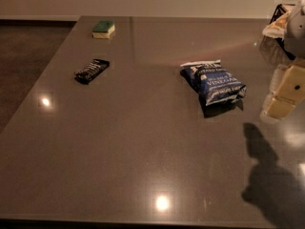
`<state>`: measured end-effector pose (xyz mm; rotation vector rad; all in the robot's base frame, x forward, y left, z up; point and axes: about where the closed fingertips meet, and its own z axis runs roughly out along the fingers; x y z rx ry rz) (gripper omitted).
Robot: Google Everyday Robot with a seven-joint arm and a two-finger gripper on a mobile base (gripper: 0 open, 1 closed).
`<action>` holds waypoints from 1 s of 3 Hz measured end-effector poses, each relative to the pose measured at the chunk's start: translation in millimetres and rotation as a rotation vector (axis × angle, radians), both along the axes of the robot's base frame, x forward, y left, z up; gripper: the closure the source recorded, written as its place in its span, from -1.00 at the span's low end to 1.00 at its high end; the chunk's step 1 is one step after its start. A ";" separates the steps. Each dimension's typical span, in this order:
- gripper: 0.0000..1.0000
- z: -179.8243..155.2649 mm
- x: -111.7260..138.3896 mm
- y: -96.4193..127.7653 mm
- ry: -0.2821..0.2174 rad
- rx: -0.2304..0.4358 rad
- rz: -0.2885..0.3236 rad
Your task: Move blue chip bag near sponge
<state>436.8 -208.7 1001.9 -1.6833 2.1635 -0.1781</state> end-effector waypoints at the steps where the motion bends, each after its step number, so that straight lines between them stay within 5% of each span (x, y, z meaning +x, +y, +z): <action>1: -1.00 0.1 0.0 0.0 0.000 0.000 0.000; 3: -1.00 0.5 39.4 14.8 -0.021 0.078 -0.075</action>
Offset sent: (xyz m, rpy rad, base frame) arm 0.0303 0.0117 -0.0015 0.0657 0.0034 -0.0705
